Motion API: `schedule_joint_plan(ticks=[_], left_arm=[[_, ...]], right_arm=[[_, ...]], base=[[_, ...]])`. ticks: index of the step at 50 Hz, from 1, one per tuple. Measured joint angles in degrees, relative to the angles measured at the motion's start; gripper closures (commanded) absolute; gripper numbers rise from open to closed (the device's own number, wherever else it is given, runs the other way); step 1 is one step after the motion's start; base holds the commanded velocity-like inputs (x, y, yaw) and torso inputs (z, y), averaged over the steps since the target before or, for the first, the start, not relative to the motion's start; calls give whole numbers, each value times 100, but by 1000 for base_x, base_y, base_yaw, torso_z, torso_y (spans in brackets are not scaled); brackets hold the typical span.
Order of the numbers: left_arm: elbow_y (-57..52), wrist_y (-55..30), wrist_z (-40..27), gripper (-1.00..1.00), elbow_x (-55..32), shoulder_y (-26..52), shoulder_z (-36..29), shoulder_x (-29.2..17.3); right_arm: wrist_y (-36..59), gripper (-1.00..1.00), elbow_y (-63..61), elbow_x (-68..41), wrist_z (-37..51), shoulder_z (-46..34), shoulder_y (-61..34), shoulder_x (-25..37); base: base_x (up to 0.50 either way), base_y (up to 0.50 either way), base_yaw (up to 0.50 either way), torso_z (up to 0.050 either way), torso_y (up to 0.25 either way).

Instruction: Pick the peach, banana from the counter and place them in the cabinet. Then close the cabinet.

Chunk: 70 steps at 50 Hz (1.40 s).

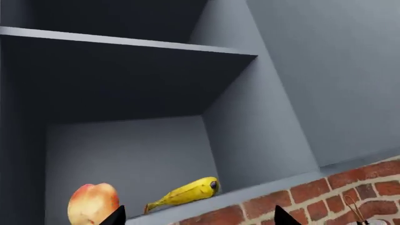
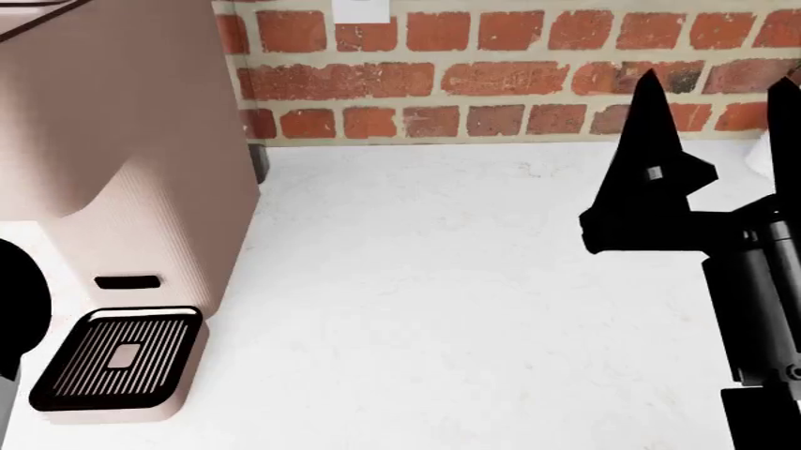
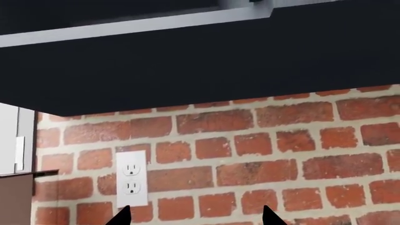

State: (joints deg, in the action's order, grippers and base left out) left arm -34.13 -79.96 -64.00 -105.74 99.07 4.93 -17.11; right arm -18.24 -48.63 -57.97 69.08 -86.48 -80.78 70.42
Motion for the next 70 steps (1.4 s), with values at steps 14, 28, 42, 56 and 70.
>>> schedule_joint_plan(ticks=[14, 28, 42, 56, 70], left_arm=[[-249, 440, -628, -100, -789, -163, -170, -240], [-879, 1041, -1191, -100, -1503, -419, -265, -474], [-1301, 1299, -1265, -100, -1683, -821, -199, -501], [-1453, 1207, -931, -100, -1456, -1277, 97, -482], [-1649, 1263, -789, -100, -1433, -1704, 292, -511]], right_arm=[[-89, -100, -35, 18, 11, 67, 24, 166], [-42, -100, -35, -70, 14, 185, -126, 205], [-9, -100, 165, -127, -13, 255, -135, 241], [664, -100, 877, -274, 224, 524, -592, 287], [1522, -100, 743, -454, 295, 974, -1421, 748]], base=[[0, 0, 0, 0, 0], [-2, -71, 0, 0, 0], [-2, -49, 0, 0, 0], [0, 0, 0, 0, 0], [0, 0, 0, 0, 0]])
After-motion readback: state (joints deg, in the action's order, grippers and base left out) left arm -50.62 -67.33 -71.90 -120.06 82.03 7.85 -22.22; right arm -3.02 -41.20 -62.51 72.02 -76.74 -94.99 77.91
